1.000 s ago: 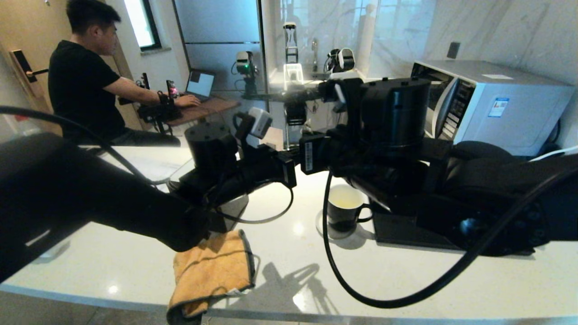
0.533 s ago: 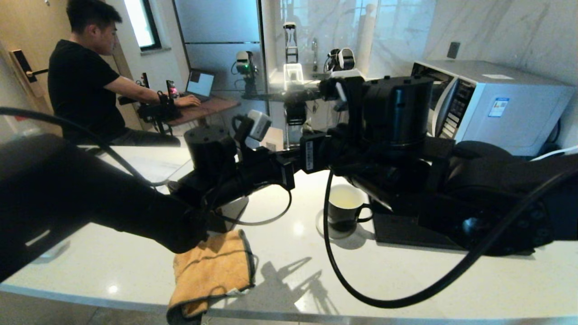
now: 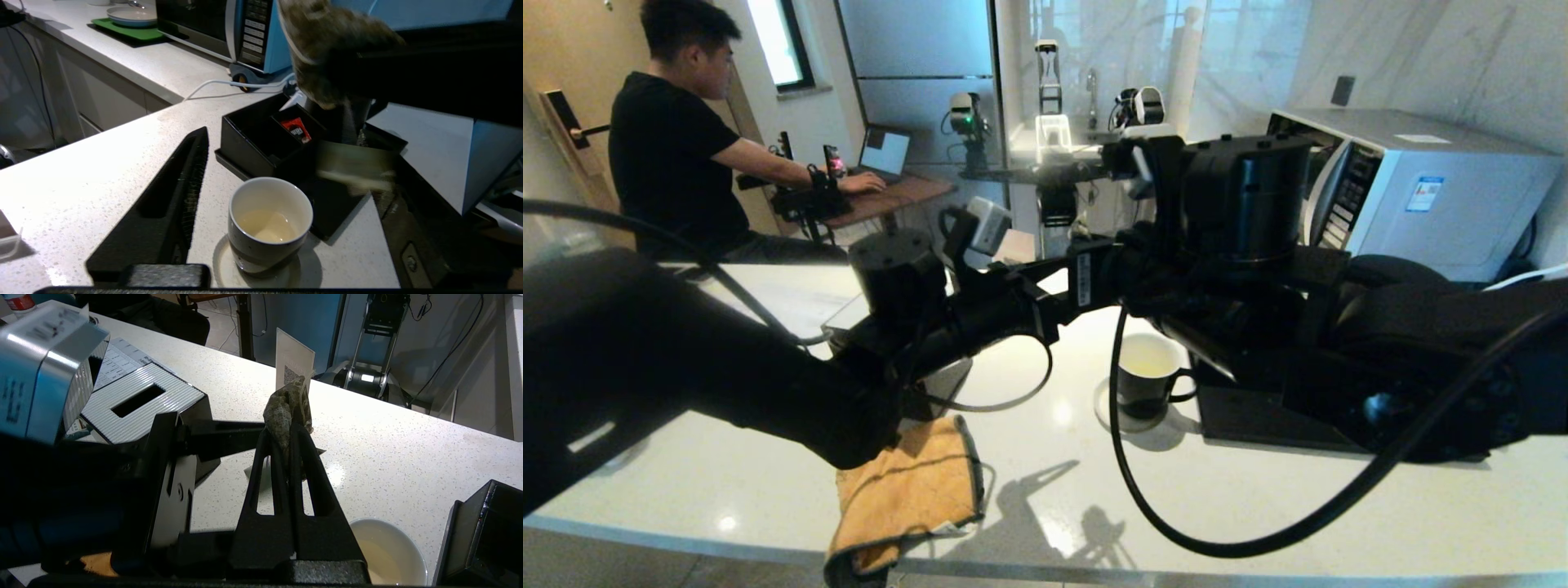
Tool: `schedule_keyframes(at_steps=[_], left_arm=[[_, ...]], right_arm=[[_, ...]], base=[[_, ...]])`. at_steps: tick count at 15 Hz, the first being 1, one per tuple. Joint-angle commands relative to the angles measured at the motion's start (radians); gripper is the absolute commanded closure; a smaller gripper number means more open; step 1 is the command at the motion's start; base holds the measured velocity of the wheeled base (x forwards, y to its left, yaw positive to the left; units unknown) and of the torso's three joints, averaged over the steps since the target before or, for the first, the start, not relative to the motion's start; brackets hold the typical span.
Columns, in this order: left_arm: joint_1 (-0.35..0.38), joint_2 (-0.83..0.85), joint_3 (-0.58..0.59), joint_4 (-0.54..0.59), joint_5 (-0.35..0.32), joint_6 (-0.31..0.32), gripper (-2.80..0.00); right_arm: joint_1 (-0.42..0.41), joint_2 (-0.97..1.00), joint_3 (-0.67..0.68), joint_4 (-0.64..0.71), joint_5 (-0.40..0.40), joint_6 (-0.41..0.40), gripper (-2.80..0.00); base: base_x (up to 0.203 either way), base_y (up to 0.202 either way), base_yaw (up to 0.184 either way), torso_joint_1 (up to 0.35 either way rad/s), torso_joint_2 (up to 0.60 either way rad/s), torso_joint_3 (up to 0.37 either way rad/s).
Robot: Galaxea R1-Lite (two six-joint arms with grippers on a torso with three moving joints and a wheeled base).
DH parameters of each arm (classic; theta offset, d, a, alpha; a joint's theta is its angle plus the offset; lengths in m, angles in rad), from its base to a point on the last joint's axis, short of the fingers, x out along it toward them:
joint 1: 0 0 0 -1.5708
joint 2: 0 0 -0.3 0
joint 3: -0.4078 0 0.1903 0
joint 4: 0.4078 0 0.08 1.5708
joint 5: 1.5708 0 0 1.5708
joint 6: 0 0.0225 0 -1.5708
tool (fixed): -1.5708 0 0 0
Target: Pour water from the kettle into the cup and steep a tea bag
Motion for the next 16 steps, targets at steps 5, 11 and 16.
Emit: schedule_keyframes(at_steps=[5,11,16], left_arm=[[-0.016,0.001,0.059,-0.039,-0.002,-0.001,-2.8],[-0.01,0.014,-0.019,-0.035,0.003,-0.004,-2.8],[-0.01,0.041,-0.08,-0.034,-0.002,-0.004,-2.8]], right_arm=[[0.0,0.001,0.0,-0.003,-0.002,0.0,0.0],[0.0,-0.001,0.016,-0.005,-0.002,0.0,0.0],[0.0,-0.007,0.029,-0.005,-0.002,0.0,0.0]], base=[[0.0,0.0,0.0,0.0,0.0,0.0],[0.0,0.0,0.0,0.0,0.0,0.0],[0.0,0.0,0.0,0.0,0.0,0.0]])
